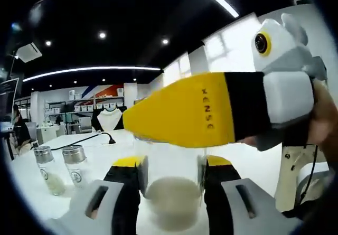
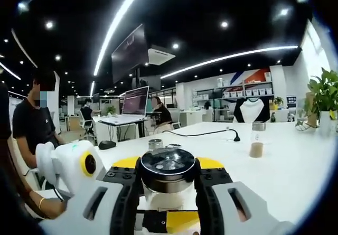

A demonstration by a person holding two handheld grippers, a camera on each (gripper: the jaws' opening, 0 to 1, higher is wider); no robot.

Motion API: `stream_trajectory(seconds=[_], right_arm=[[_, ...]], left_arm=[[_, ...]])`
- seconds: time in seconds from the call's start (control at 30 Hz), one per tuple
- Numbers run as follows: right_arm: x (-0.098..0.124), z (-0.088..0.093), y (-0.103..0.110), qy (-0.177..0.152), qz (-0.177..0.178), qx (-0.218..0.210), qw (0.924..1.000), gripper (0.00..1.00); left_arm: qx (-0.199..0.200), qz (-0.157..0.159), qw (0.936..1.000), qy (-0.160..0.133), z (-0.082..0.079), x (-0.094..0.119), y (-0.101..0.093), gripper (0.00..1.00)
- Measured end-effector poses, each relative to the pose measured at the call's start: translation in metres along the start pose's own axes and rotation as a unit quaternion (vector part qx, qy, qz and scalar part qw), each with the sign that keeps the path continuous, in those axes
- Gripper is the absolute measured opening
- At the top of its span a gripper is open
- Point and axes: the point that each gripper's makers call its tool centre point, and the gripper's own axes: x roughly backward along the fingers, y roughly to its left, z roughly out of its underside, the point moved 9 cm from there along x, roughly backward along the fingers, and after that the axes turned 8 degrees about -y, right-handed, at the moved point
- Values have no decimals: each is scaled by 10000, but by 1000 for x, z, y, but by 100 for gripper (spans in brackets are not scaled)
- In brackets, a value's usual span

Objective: Rotate the seasoning bottle until the label or dispensing opening points toward the visible target arrow and the bottle remains upright within the marked orientation range

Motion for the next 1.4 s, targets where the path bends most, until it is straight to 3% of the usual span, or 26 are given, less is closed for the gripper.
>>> stream_trajectory(seconds=[0.27,0.5,0.67,1.4], right_arm=[[2,-1,-2,10,-170,124,9998,38],[5,-2,-8,-1,-301,-20,9995,44],[6,0,-9,161,-584,246,9979,44],[9,-12,-10,-206,-1048,-44,9943,40]], left_arm=[[151,188,9997,-61,0,-1,-1,48],[143,360,9992,-123,-2,-1,-2,48],[234,503,9983,-182,-6,-1,1,48],[355,852,9949,-408,-17,0,6,48]])
